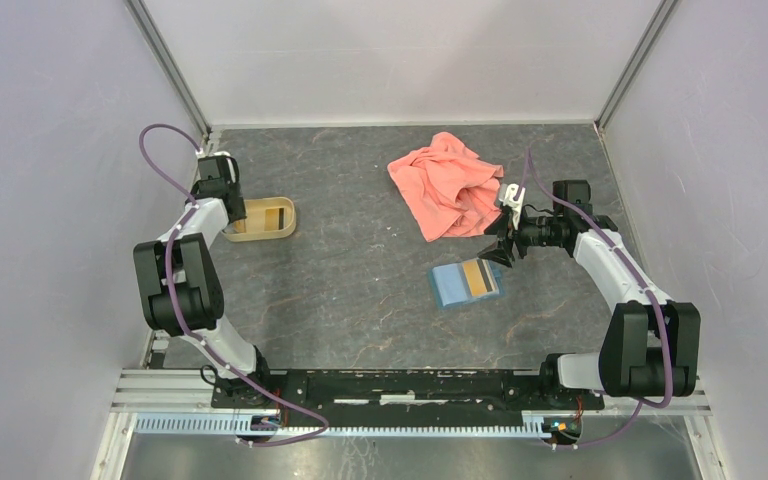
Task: Put the credit cards into the card holder
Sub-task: Pick up the credit card from the storage box.
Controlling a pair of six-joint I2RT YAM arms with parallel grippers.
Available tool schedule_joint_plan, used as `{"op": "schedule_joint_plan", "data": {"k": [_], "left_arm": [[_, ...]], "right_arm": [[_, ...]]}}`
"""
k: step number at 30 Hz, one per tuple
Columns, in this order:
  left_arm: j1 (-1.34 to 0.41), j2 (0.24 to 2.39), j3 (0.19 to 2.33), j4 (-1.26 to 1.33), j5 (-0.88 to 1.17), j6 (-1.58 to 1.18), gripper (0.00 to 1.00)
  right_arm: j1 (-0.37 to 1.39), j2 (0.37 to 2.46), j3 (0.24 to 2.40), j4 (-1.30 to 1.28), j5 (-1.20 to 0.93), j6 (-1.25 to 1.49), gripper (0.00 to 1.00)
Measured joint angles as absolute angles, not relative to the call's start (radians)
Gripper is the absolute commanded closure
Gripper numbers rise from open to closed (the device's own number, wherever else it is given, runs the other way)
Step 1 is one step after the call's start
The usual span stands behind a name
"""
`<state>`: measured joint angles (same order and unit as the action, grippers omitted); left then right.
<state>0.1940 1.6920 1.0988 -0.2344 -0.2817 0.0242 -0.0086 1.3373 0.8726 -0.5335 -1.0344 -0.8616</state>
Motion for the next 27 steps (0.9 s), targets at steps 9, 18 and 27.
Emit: {"op": "schedule_joint_plan", "data": {"k": [9, 18, 27], "left_arm": [[0.194, 1.691, 1.099, -0.235, -0.262, 0.01, 0.7], [0.194, 1.691, 1.099, -0.235, -0.24, 0.01, 0.82], [0.194, 1.689, 1.099, -0.238, -0.218, 0.01, 0.93]], "right_arm": [[-0.009, 1.338, 0.873, -0.538, -1.034, -0.862, 0.33], [-0.009, 1.339, 0.873, -0.54, -1.031, -0.865, 0.33], [-0.009, 1.339, 0.873, -0.54, -1.029, -0.866, 0.33]]}}
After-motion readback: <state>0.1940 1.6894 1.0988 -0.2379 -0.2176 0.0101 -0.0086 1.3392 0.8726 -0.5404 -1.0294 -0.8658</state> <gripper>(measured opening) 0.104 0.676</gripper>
